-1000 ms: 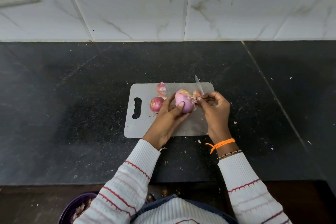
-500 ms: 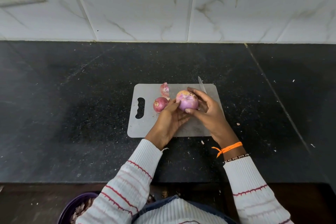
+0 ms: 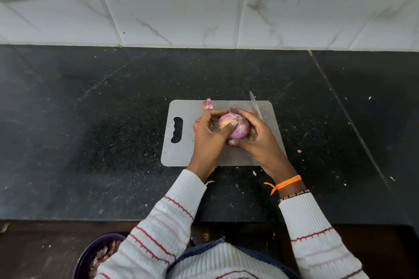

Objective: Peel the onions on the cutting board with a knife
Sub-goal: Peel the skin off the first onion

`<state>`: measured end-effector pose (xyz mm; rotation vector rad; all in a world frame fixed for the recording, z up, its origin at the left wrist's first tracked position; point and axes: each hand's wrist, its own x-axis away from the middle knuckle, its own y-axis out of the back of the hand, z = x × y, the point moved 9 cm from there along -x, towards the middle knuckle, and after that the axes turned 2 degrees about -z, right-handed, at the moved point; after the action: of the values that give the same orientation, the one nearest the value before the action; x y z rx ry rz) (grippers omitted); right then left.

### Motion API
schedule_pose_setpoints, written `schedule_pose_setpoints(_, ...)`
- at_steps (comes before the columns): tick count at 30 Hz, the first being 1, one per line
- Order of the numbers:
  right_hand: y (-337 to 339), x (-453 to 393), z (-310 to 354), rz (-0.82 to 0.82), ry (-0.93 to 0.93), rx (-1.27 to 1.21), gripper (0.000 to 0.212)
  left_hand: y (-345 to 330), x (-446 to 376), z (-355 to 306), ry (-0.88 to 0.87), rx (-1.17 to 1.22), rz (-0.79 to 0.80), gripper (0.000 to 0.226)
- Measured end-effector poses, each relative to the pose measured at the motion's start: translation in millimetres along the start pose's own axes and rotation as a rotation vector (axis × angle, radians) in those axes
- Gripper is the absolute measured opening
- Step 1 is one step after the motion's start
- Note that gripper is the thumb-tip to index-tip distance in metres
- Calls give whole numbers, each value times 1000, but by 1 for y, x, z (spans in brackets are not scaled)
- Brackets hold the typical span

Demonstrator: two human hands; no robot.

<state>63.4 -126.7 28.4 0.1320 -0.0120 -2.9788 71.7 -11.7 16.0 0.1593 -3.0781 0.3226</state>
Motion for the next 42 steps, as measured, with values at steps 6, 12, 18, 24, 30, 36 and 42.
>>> schedule_pose_setpoints(6, -1, 3, -8, 14, -30, 45, 69, 15, -6, -1, -39, -122, -111, 16)
schedule_pose_setpoints(12, 9, 2, -12, -63, -45, 29, 71, 9, -3, -19, -176, -217, -14, 15)
schedule_pose_setpoints(18, 12, 3, -11, -91, -28, 72, 71, 1, 4, -33, -395, -433, 12, 24)
schedule_pose_setpoints(24, 15, 6, -8, -100, -34, 81, 70, -2, 14, -47, -581, -531, -45, 8)
schedule_pose_setpoints(30, 18, 9, -9, -113, -52, 93, 70, -4, 14, -44, -561, -568, 16, 16)
schedule_pose_setpoints(36, 17, 10, -5, -108, -51, 133, 71, -4, 12, -40, -516, -563, 39, 13)
schedule_pose_setpoints(42, 17, 10, -8, -107, -62, 198, 73, -5, 13, -42, -543, -629, 51, 8)
